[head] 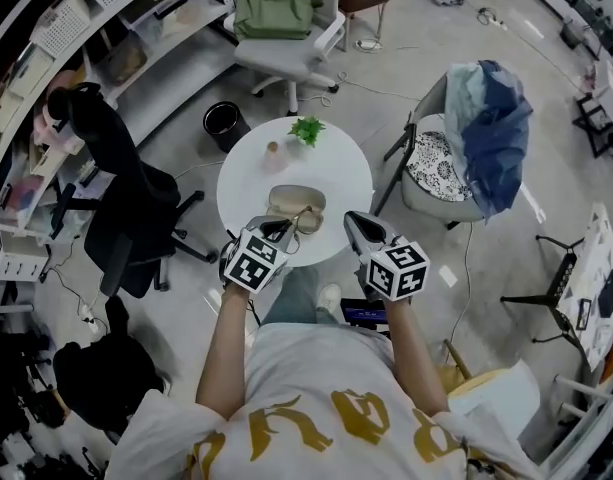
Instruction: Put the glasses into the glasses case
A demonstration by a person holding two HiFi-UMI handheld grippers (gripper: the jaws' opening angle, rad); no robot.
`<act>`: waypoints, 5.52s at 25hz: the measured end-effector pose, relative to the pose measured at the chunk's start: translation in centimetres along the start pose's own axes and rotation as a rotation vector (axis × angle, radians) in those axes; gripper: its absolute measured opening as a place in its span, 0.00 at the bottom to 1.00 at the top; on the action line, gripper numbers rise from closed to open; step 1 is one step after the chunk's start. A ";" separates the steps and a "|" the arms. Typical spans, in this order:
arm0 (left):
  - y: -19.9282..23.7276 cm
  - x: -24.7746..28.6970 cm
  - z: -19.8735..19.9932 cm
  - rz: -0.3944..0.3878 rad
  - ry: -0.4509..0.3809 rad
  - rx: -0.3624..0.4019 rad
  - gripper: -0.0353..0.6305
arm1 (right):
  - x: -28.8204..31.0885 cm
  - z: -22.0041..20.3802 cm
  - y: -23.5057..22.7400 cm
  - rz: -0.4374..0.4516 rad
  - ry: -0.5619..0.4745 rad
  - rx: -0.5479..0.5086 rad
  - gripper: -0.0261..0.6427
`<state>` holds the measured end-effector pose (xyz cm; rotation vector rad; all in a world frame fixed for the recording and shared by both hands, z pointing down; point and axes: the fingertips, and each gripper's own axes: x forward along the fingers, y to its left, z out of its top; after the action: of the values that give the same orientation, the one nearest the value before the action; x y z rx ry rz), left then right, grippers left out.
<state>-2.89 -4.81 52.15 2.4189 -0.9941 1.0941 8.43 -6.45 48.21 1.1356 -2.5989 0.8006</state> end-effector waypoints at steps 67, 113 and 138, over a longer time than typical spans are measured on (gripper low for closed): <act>5.2 16.6 -7.1 -0.251 0.355 0.459 0.07 | 8.6 -6.7 -9.8 -0.202 0.229 0.179 0.08; 6.5 4.0 2.9 0.084 -0.187 -0.116 0.15 | 3.2 0.6 -3.5 -0.130 -0.030 0.054 0.08; 6.4 -4.5 7.2 0.215 -0.441 -0.178 0.05 | 1.9 5.6 -0.7 -0.113 -0.146 -0.075 0.08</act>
<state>-5.62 -11.00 43.95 2.4970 -1.4478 0.5015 7.82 -11.05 44.56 1.3518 -2.6267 0.6128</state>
